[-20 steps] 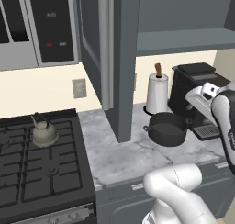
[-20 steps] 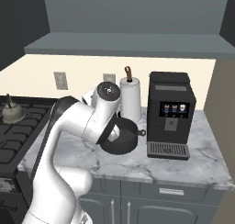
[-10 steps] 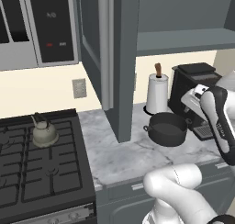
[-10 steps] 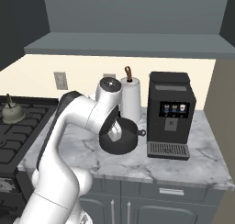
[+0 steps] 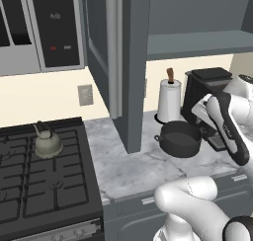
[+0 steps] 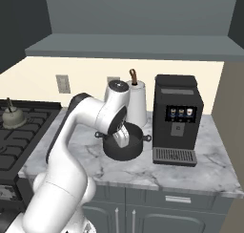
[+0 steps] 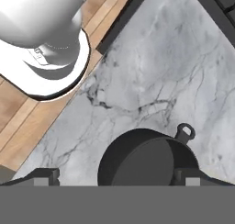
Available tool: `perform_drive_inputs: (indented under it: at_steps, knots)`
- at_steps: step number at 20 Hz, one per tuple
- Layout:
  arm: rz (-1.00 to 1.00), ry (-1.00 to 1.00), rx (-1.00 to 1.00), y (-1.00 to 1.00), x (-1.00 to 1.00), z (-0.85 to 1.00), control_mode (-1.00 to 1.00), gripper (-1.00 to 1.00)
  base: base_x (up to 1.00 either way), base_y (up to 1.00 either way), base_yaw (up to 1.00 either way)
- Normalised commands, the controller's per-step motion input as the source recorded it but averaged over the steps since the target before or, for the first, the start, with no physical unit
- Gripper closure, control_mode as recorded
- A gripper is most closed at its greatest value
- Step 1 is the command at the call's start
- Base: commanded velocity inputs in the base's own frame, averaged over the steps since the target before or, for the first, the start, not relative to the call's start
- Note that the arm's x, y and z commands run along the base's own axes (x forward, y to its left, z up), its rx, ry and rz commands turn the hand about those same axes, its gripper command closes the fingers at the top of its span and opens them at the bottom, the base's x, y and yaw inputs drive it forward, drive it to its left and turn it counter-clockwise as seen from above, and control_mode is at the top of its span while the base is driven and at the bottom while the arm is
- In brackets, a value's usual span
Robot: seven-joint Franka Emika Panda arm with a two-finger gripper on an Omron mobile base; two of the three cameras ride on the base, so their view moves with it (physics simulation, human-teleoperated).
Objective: Pick the kettle from the cabinet and place it on a stove burner. Then pick the pot from the counter and place it on another stove burner. Finally, turn both burners on.
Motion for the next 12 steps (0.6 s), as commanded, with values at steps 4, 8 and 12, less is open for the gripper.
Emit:
perform_drive_inputs:
  at_steps: [4,8,12]
  knots:
    - [-0.07,0.06,-0.02,-0.02,0.25,-0.3,-1.0,-1.0,0.0,0.0,0.0]
    - [-0.07,0.05,-0.02,-0.02,0.24,-0.29,-1.0,-1.0,0.0,0.0,0.0]
    - [-0.06,0.07,-0.01,-0.05,0.25,-0.29,-1.0,-1.0,0.0,0.0,0.0]
